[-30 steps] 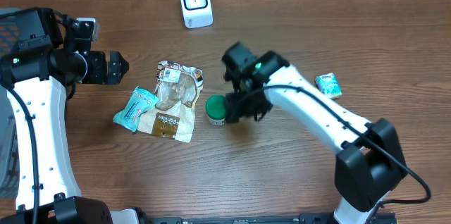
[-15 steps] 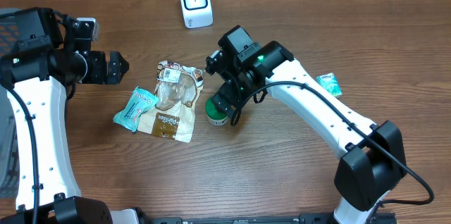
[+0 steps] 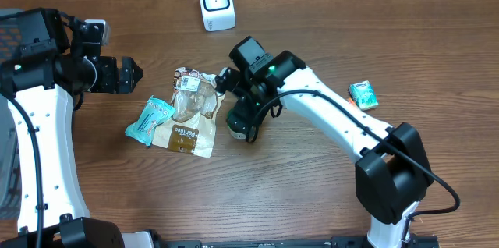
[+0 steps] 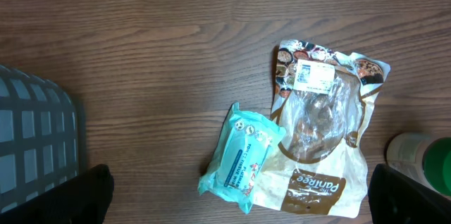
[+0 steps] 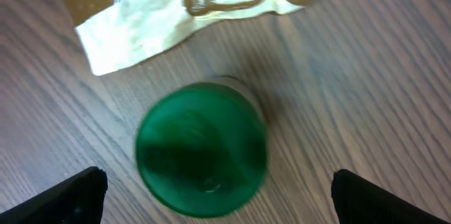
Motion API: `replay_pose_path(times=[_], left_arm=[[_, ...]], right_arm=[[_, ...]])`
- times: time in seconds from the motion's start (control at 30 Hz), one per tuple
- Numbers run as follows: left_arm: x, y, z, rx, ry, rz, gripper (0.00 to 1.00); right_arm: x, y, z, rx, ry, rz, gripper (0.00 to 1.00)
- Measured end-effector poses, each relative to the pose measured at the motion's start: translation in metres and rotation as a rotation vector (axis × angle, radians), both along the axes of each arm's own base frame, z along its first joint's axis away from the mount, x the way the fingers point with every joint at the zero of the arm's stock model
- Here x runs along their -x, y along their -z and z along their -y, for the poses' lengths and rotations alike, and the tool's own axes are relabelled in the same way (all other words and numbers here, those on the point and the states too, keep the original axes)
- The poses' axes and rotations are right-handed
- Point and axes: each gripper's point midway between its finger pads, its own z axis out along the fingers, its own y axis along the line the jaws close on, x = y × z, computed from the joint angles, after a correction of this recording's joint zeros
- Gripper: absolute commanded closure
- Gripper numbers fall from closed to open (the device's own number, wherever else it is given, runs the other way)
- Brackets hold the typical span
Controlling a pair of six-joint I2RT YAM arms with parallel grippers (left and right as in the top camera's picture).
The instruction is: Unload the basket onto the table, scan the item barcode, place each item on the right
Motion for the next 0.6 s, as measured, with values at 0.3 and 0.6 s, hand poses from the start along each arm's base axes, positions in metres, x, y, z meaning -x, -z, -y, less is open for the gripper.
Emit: replay_pose_path(times=[0.3, 0.6], left_arm=[[0.0, 0.0, 0.0, 0.0, 0.0, 0.0, 0.0], [0.0, 0.0, 0.0, 0.0, 0.0, 0.0, 0.0]], right_arm=[[0.005, 0.018, -0.002, 0.024, -0.025, -0.037, 0.0], [0.006, 0.027, -0.002, 0.037, -0.031, -0.055, 0.01]])
